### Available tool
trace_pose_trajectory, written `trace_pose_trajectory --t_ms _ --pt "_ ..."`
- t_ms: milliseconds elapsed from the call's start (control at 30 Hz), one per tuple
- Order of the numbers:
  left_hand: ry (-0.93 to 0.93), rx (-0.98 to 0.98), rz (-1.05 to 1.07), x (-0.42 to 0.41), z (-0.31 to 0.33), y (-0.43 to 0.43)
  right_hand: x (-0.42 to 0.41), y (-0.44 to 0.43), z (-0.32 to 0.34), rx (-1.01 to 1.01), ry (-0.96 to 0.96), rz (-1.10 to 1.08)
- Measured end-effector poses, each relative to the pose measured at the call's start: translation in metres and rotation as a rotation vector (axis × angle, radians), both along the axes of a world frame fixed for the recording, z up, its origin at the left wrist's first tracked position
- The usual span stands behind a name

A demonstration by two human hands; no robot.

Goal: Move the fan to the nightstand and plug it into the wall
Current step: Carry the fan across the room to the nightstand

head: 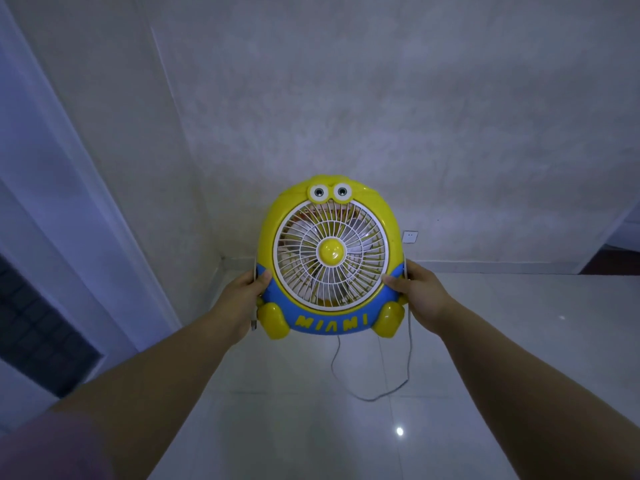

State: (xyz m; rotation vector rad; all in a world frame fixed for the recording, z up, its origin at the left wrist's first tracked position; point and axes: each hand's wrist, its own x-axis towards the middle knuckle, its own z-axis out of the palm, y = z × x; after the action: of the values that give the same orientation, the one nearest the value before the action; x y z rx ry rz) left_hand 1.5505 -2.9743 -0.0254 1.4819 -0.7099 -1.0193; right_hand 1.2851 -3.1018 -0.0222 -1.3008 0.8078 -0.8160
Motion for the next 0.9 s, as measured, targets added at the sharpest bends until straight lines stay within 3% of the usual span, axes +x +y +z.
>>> trace_pose_trajectory --t_ms 367,900 --pt "0.039 -0.005 -0.026 0.044 0.007 -0.084 0.041 -0.075 0.009 0.001 0.007 -0.022" --pt "0.101 -0.067 0.028 0.026 0.016 -0.259 0.034 -0.256 0.024 0.006 0.016 0.011"
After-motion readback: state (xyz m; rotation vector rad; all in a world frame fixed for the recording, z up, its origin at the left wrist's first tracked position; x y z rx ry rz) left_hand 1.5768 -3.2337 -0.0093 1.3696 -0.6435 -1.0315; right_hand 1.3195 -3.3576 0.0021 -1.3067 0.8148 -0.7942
